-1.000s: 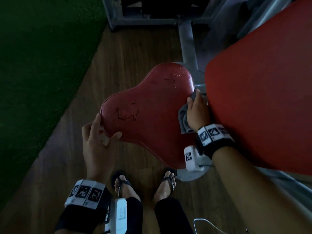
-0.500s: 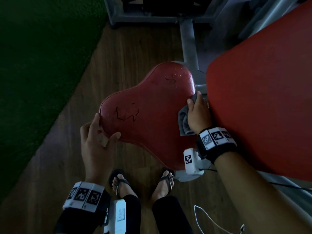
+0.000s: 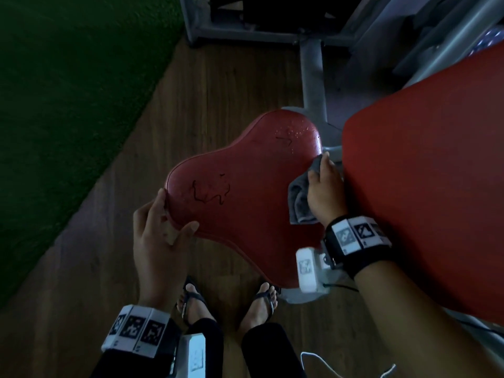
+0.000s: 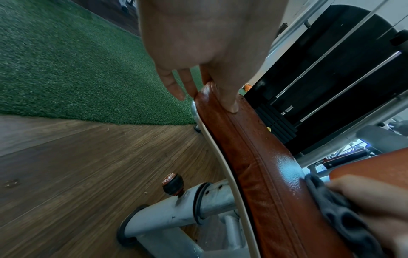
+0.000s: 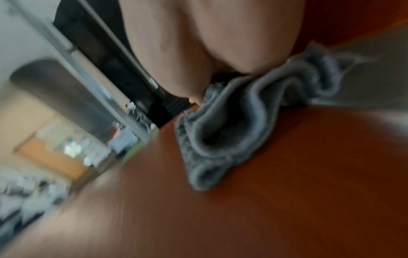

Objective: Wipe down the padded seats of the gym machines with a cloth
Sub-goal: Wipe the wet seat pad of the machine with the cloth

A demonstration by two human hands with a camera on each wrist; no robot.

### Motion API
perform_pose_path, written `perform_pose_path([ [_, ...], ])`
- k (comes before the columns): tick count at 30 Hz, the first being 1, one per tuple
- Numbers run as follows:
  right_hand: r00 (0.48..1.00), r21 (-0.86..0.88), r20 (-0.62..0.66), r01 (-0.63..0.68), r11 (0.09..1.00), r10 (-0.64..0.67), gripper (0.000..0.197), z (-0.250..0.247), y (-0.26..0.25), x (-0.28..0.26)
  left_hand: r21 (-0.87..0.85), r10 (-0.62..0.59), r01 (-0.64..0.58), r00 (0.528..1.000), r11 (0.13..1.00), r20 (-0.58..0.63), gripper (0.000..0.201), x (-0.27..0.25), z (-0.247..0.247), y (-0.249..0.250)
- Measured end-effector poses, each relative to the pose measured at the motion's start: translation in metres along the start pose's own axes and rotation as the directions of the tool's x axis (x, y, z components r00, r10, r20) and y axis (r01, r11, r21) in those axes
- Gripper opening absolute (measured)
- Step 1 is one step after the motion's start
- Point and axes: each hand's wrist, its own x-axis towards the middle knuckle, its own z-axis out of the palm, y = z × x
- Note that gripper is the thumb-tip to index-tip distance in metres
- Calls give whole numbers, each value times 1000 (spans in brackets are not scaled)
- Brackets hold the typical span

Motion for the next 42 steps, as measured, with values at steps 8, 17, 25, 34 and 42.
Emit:
perform_pose_path([
  [8, 999, -25, 36, 20, 999, -19, 48, -14, -55, 87, -17, 1, -1, 1000, 1000, -11, 78, 1, 0, 1],
  [17, 991, -50, 46, 127, 991, -125, 52, -18, -37, 55, -34, -16, 15, 1000, 999, -24, 77, 1, 0, 1],
  [25, 986, -60, 119, 123, 991, -116, 46, -28, -60, 85, -49, -26, 25, 1000, 998, -11, 78, 4, 0, 0],
  [34, 888, -258, -10, 441, 860, -459, 53, 3, -21, 6, -52, -21, 20, 1000, 998, -14, 78, 4, 0, 0],
  [42, 881, -369, 102, 465, 805, -463, 55, 3, -34, 20, -62, -3, 3, 1000, 998, -6, 78, 3, 1, -3],
])
